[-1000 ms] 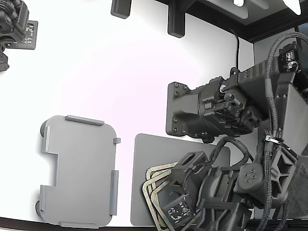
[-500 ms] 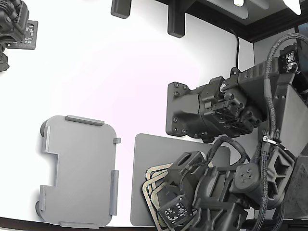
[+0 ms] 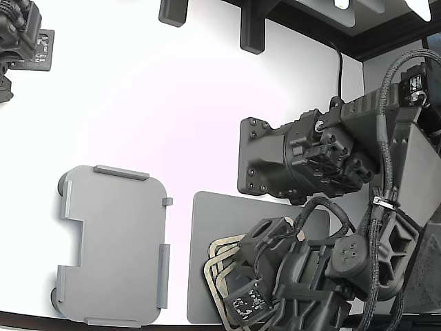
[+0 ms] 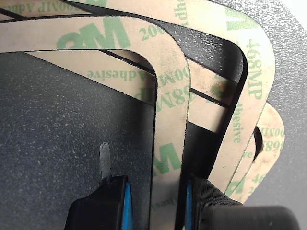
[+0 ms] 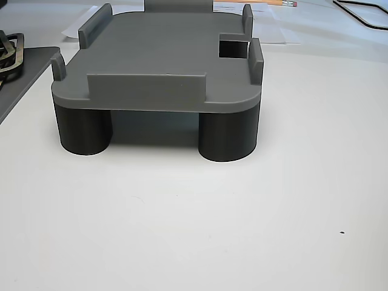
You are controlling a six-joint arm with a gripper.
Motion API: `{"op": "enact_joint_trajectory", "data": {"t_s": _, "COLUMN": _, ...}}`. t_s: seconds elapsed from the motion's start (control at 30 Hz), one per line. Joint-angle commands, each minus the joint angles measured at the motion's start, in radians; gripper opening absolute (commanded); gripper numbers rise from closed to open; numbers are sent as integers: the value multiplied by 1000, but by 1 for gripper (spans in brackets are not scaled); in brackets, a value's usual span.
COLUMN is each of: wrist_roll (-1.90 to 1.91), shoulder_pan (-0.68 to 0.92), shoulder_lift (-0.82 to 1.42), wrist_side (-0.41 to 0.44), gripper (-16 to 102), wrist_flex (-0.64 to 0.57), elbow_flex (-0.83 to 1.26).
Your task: Move top rectangular frame to the holder.
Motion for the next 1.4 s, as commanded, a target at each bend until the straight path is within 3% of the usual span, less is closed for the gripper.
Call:
{"op": "enact_joint_trajectory", "data": {"t_s": 0.0, "wrist_roll": 2, "shoulder_pan": -20, "shoulder_lift": 15, "wrist_side": -3, "gripper": 44, "wrist_flex": 2, "elbow_flex": -14}}
{"op": "enact_joint_trajectory", "data": {"t_s": 0.23, "wrist_roll": -2, "shoulder_pan": -25, "shoulder_lift": 12, "wrist_side": -6, "gripper": 36, "wrist_flex": 5, "elbow_flex": -11}}
{"op": "enact_joint_trajectory", "data": {"t_s": 0.43, "wrist_roll": 0, "shoulder_pan": -37, "shoulder_lift": 14, "wrist_side": 0, "gripper": -11, "wrist_flex": 37, "elbow_flex": -32}}
{"op": "enact_joint_trajectory", "data": {"t_s": 0.7, "wrist_roll": 98, "shoulder_pan": -89, "shoulder_lift": 46, "wrist_side": 23, "gripper": -11, "wrist_flex": 121, "elbow_flex": -143}}
{"op": "enact_joint_trajectory", "data": {"t_s": 0.8, "wrist_roll": 273, "shoulder_pan": -103, "shoulder_lift": 66, "wrist_side": 54, "gripper": -11, "wrist_flex": 117, "elbow_flex": -192}}
{"op": "enact_joint_trajectory", "data": {"t_s": 0.9, "wrist_roll": 434, "shoulder_pan": -126, "shoulder_lift": 38, "wrist_side": 138, "gripper": -11, "wrist_flex": 127, "elbow_flex": -253}}
{"op": "enact_joint_trajectory", "data": {"t_s": 1.1, "wrist_roll": 778, "shoulder_pan": -245, "shoulder_lift": -3, "wrist_side": 121, "gripper": -12, "wrist_flex": 112, "elbow_flex": -365}}
{"op": "enact_joint_trajectory", "data": {"t_s": 1.37, "wrist_roll": 1209, "shoulder_pan": -377, "shoulder_lift": -95, "wrist_side": 140, "gripper": -12, "wrist_flex": 267, "elbow_flex": -581}}
